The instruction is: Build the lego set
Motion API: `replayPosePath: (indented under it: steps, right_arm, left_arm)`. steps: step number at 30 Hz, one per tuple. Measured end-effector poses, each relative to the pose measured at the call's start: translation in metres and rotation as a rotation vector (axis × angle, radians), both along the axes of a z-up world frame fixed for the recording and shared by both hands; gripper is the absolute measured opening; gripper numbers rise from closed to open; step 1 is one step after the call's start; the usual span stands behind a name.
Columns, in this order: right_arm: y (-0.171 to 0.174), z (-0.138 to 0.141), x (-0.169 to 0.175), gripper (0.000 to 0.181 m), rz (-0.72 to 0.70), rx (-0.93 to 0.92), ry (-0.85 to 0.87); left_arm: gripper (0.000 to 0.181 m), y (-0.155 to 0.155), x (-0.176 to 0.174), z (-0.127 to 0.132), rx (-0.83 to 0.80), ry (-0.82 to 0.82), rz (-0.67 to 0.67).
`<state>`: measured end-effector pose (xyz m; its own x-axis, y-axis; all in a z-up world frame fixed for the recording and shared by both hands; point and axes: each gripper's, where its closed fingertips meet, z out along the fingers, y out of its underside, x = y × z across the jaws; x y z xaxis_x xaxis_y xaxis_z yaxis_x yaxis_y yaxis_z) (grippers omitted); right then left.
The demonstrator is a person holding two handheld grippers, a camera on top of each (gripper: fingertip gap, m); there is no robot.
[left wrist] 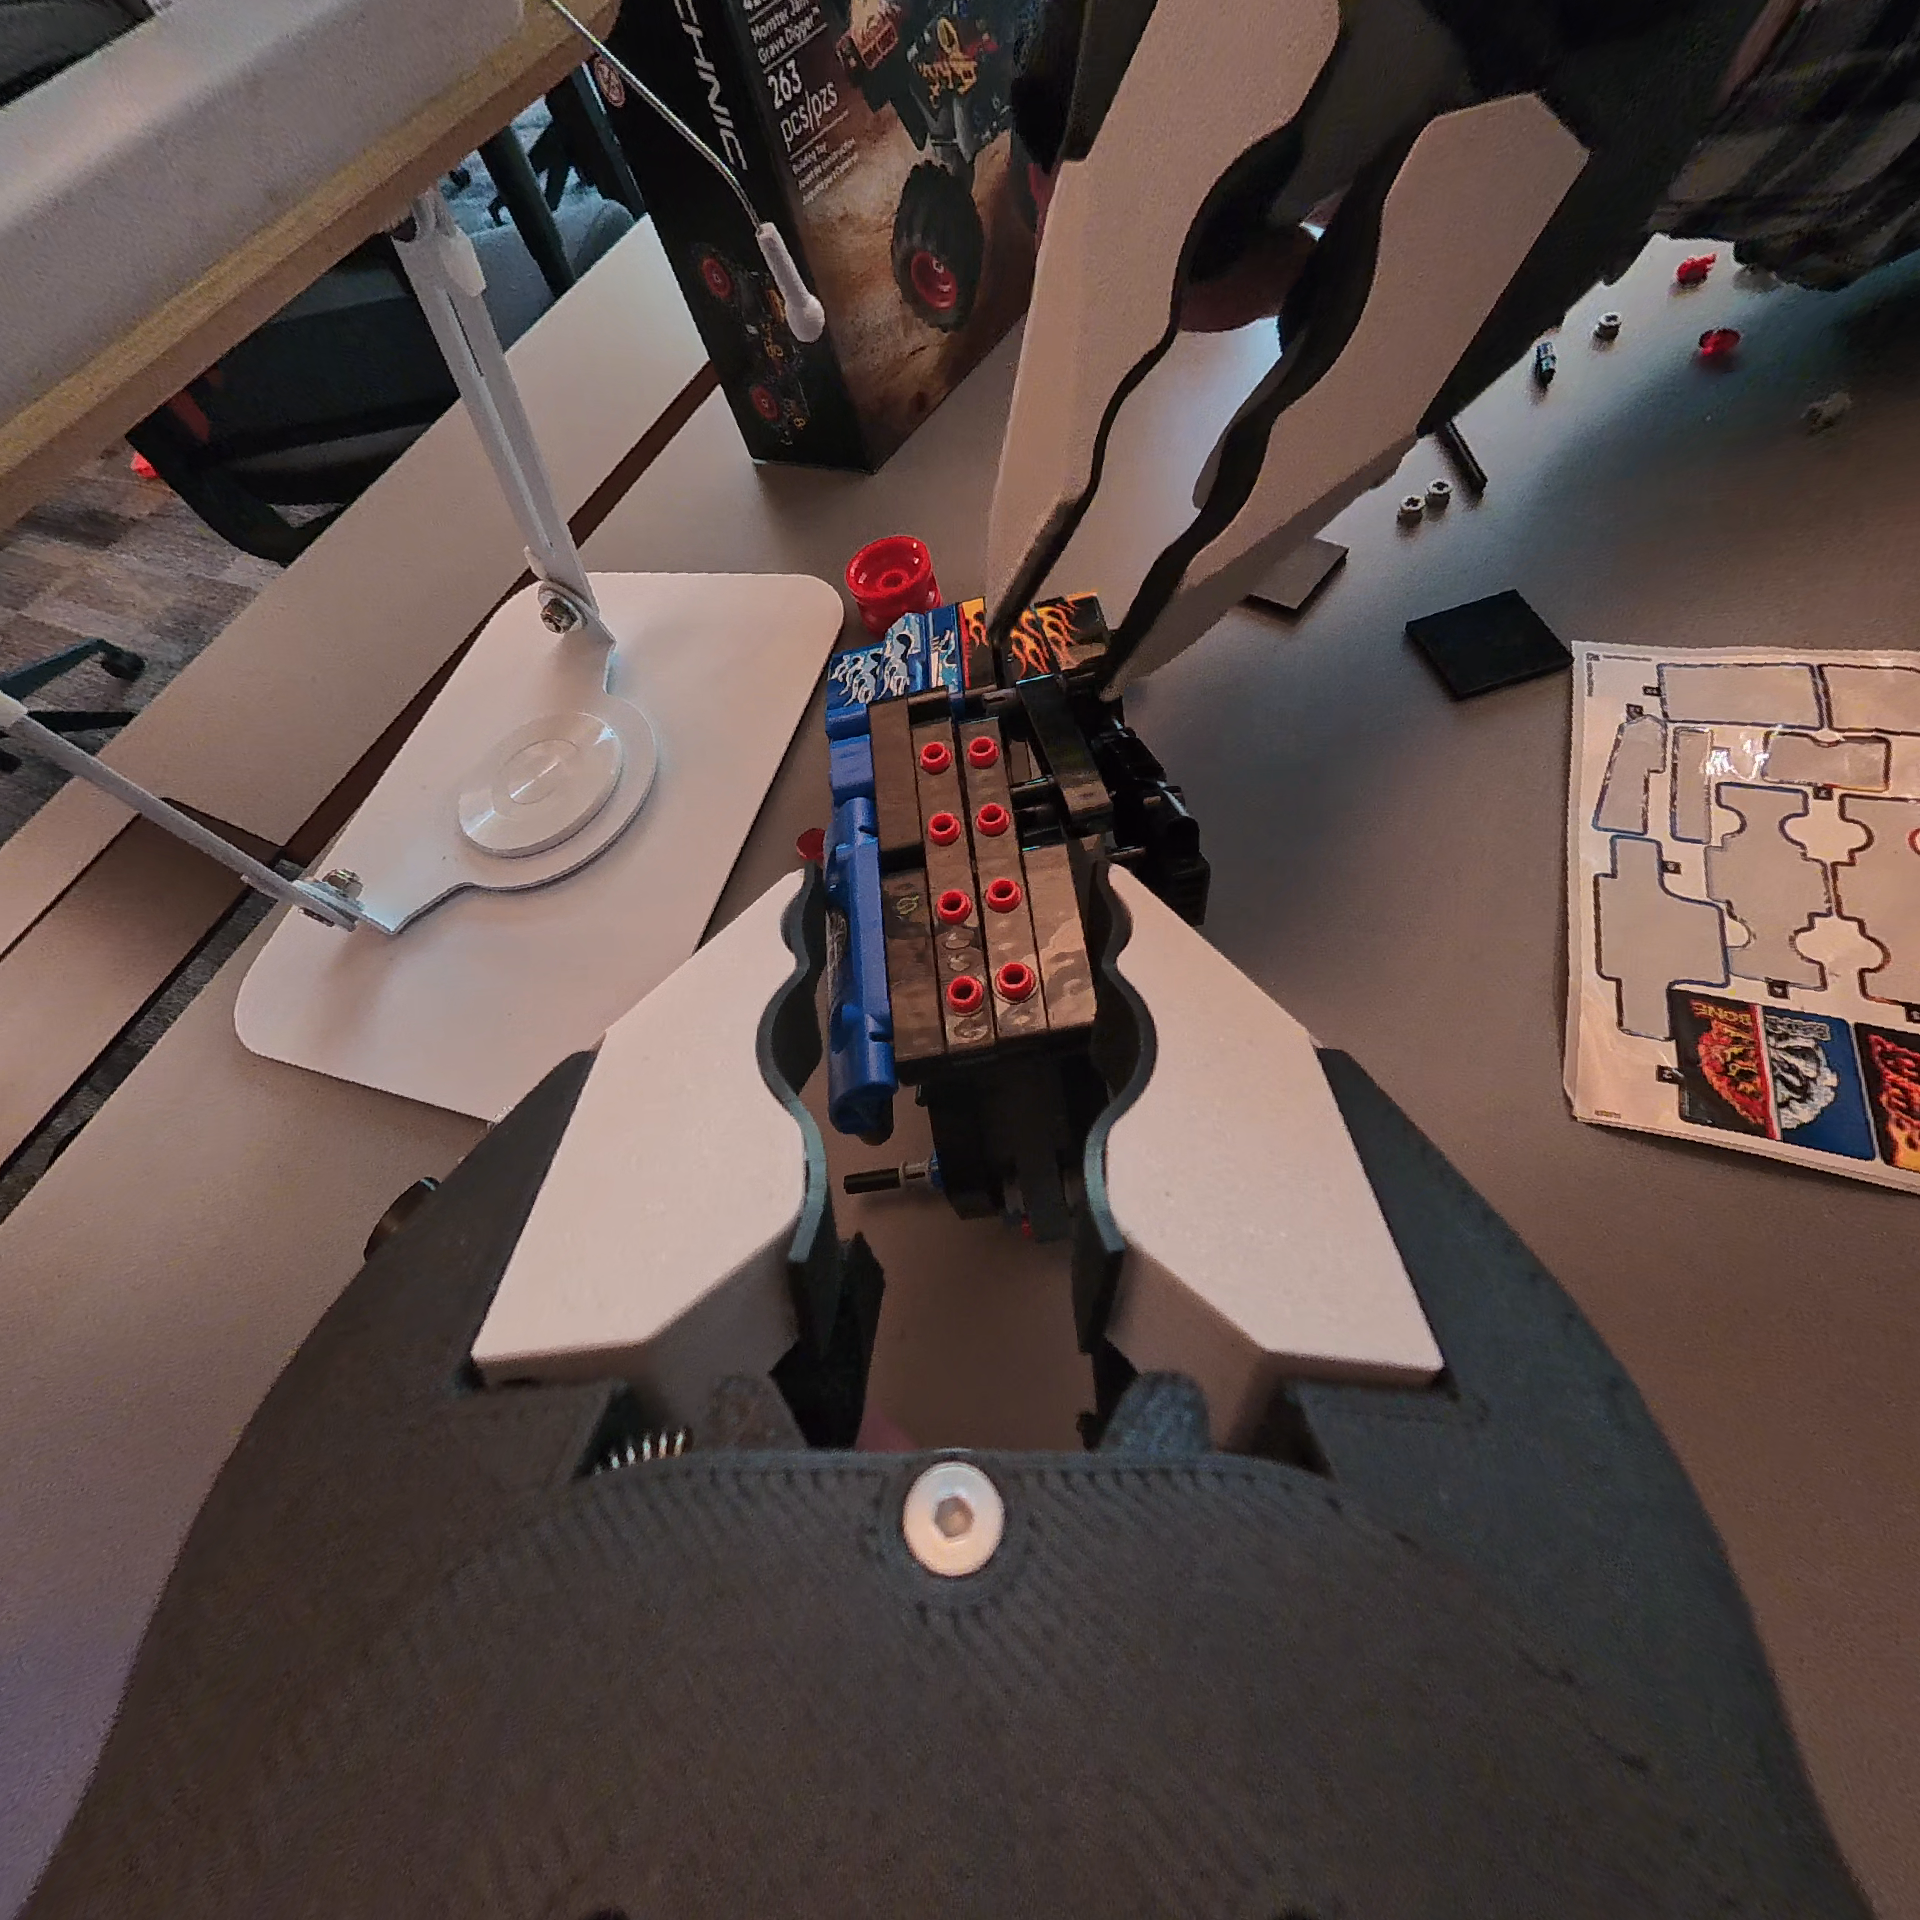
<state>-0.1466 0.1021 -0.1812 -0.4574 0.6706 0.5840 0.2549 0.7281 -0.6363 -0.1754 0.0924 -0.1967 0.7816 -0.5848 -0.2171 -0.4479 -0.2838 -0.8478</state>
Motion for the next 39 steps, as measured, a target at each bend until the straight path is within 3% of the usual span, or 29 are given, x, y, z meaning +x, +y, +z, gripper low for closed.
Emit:
replayPosePath:
  steps: [13,20,39]
  right_arm:
    - [-0.006,0.002,-0.008,0.022,-0.022,-0.015,0.032]
    - [-0.012,-0.005,-0.012,0.007,-0.019,0.026,0.048]
    - [-0.016,-0.005,-0.013,0.0,-0.053,-0.056,0.029]
  left_arm:
    - [0.058,0.003,0.007,0.006,0.022,0.027,0.016]
    - [0.052,0.008,0.005,0.003,0.034,0.07,0.059]
    - [0.049,0.01,0.002,0.001,0.074,0.171,0.098]
